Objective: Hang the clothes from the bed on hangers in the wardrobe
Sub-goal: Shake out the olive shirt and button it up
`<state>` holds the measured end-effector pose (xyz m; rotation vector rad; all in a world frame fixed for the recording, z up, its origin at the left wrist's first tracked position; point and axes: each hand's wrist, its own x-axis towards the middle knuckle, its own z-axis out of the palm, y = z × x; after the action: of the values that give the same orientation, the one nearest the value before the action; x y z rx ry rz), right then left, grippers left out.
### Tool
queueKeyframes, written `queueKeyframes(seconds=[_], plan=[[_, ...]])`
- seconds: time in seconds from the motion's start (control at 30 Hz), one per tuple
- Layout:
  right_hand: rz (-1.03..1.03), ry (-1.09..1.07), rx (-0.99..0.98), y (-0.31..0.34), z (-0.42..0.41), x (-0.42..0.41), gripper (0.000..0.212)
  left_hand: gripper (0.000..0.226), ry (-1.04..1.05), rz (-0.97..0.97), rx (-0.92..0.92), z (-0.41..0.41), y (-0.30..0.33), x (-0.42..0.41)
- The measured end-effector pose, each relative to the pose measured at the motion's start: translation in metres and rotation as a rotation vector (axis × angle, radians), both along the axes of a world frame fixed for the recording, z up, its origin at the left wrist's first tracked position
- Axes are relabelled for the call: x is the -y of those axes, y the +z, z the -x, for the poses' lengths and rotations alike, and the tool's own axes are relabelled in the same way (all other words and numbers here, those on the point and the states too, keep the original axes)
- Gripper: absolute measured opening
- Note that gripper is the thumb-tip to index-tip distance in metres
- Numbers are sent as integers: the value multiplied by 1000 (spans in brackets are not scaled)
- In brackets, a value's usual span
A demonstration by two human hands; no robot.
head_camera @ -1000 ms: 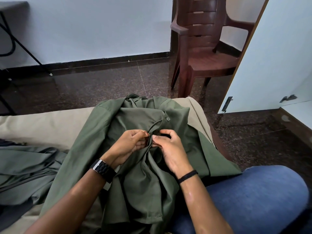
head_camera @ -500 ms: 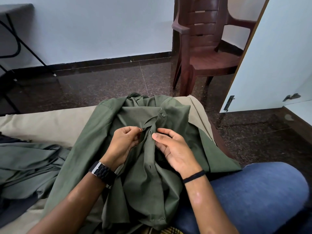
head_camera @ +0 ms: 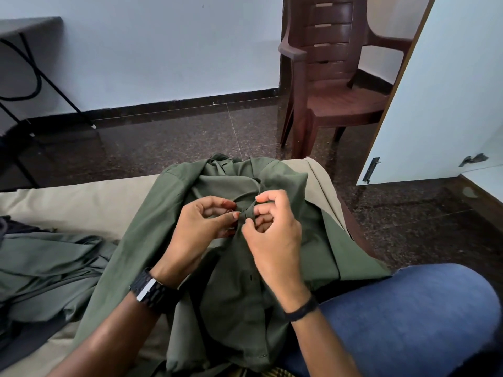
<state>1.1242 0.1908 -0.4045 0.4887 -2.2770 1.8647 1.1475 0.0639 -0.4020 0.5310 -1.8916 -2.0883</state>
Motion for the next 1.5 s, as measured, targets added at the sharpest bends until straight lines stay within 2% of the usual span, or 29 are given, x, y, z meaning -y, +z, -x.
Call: queueKeyframes(seconds=[0.13, 0.2, 0.27, 0.4, 0.53, 0.93, 1.27, 1.5], plan=[[-190, -79, -181, -2, -4, 3, 40, 11, 33, 15, -17, -4, 3, -2], [-335, -183, -331, -2, -5, 2, 42, 12, 45, 117, -29, -5, 4, -1], [-393, -216, -399, -1, -6, 2, 41, 12, 12, 186, -19, -5, 6, -3], [-218, -45, -205, 0, -7, 5, 37, 11, -42, 151, 24, -4, 7, -8], [-89, -22, -83, -1, -5, 2, 34, 10, -20, 108, 22, -6, 7, -8], [-112, -50, -155, -8, -8, 7, 35, 9, -49, 20, 56, -8, 5, -6], [-11, 68, -67, -5, -2, 1, 23, 13, -8, 18, 18, -8, 0, -3], [32, 106, 31, -10, 6, -2, 32, 12, 51, -21, 15, -7, -7, -8]])
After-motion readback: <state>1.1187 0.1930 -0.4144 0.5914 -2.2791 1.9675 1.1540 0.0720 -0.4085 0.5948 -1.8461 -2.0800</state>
